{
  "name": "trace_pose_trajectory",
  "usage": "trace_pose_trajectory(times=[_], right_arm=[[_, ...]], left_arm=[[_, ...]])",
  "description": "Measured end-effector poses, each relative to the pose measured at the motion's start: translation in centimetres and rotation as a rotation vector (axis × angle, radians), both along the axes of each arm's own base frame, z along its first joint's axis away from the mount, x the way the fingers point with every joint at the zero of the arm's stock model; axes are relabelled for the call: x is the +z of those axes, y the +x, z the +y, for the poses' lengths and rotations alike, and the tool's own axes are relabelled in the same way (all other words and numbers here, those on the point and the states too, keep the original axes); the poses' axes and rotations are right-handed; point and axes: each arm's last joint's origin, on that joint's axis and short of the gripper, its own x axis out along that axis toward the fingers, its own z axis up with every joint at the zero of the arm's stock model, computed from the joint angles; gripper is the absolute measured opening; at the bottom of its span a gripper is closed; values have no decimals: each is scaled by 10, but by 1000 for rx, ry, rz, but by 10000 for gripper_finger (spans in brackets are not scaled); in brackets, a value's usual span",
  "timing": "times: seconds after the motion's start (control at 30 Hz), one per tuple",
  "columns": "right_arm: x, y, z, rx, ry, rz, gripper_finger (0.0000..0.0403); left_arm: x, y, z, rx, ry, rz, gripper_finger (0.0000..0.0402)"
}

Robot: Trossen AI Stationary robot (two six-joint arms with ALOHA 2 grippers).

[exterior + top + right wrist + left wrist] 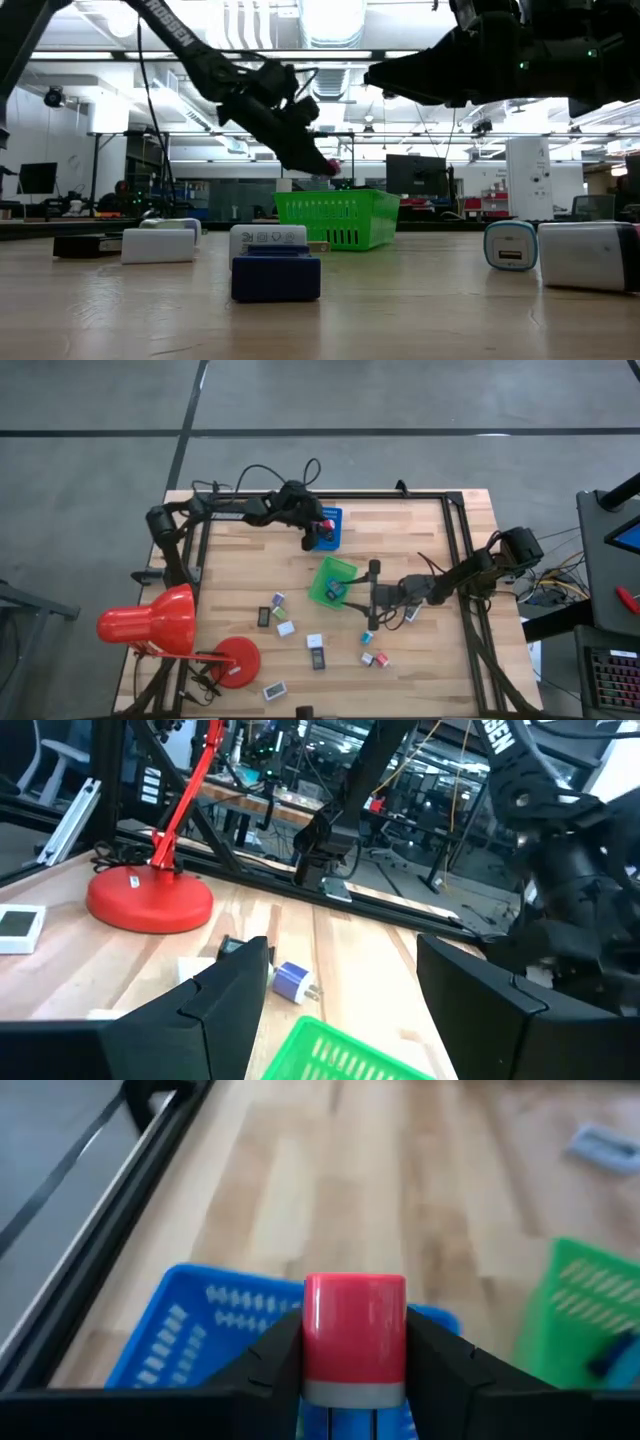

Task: Pick & Place Office items
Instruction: Put the left small red charger adapter into the blue bin

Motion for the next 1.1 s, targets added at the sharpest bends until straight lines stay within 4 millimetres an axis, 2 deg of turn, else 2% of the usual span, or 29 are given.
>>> trace_pose_trajectory(times=[0.17, 0.37, 0.53, 1.1], right_arm=[[2, -3, -1, -2, 0, -5, 246], [5, -4, -1, -2, 6, -17, 246], [5, -6, -1, -2, 7, -19, 246], [5, -6, -2, -2, 6, -16, 246]], left_arm=[[0, 8, 8, 43, 20, 111, 132], [-18, 16, 14, 48, -15, 216, 132], [-29, 22, 17, 54, -26, 241, 132], [-31, 19, 16, 59, -45, 267, 132]])
